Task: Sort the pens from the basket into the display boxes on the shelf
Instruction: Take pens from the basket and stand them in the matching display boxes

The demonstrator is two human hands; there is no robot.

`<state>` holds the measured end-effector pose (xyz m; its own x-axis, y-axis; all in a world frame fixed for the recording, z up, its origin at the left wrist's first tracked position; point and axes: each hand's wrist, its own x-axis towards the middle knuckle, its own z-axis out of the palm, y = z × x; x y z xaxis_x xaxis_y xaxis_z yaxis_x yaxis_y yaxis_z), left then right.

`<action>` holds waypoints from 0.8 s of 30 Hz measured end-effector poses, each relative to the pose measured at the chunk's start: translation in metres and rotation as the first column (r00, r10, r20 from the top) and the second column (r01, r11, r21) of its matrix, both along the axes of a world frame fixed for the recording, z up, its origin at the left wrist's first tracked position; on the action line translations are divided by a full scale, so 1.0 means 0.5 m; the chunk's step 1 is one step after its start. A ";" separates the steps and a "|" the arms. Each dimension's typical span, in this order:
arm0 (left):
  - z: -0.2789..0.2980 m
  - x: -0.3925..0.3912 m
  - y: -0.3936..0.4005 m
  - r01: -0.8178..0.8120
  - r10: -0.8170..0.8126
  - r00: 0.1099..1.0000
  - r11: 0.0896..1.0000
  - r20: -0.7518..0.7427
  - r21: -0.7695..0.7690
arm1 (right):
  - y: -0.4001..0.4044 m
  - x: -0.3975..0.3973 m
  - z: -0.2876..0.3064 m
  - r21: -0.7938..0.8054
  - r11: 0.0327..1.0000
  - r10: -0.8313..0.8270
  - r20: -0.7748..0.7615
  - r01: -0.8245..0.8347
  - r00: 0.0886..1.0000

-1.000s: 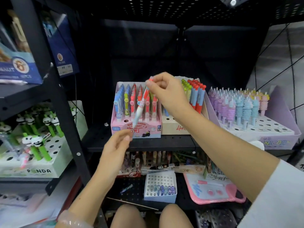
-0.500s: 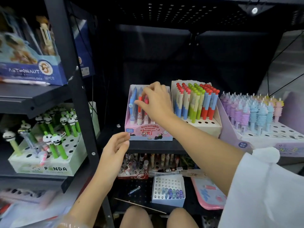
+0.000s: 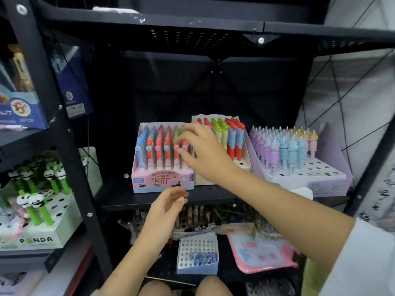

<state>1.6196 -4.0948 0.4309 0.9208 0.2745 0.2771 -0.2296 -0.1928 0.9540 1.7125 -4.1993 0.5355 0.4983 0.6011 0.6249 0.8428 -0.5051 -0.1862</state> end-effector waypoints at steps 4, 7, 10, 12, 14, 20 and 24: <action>-0.002 0.034 -0.131 0.195 -0.195 0.981 0.981 -0.019 0.012 | -0.183 -0.030 -0.036 -0.087 0.996 -0.004 -0.140 -0.009 0.990; -0.010 0.050 -0.253 0.349 -0.349 0.937 0.937 -0.031 0.027 | -0.343 -0.060 -0.083 -0.015 0.998 -0.064 -0.270 0.063 0.961; -0.033 0.055 -0.378 0.509 -0.508 0.861 0.859 -0.031 0.054 | -0.513 -0.091 -0.146 -0.027 0.966 -0.248 -0.362 0.256 0.899; -0.057 0.057 -0.453 0.601 -0.597 0.799 0.795 -0.068 0.082 | -0.625 -0.110 -0.202 -0.102 0.913 -0.398 -0.436 0.395 0.807; -0.091 0.062 -0.518 0.672 -0.659 0.740 0.730 -0.134 0.121 | -0.727 -0.133 -0.263 -0.236 0.850 -0.522 -0.491 0.471 0.697; -0.190 0.091 -0.638 0.834 -0.697 0.549 0.488 -0.461 0.256 | -0.927 -0.201 -0.454 -0.720 0.620 -0.784 -0.552 0.311 0.284; -0.228 0.092 -0.664 0.879 -0.661 0.477 0.369 -0.579 0.303 | -1.010 -0.241 -0.549 -0.831 0.482 -0.858 -0.512 0.278 -0.043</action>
<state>1.6657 -4.4270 0.3168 0.6844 -0.6886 -0.2399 -0.2666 -0.5425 0.7966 1.5920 -4.7043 0.2609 0.7450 -0.2493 -0.6188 -0.3556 -0.9332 -0.0520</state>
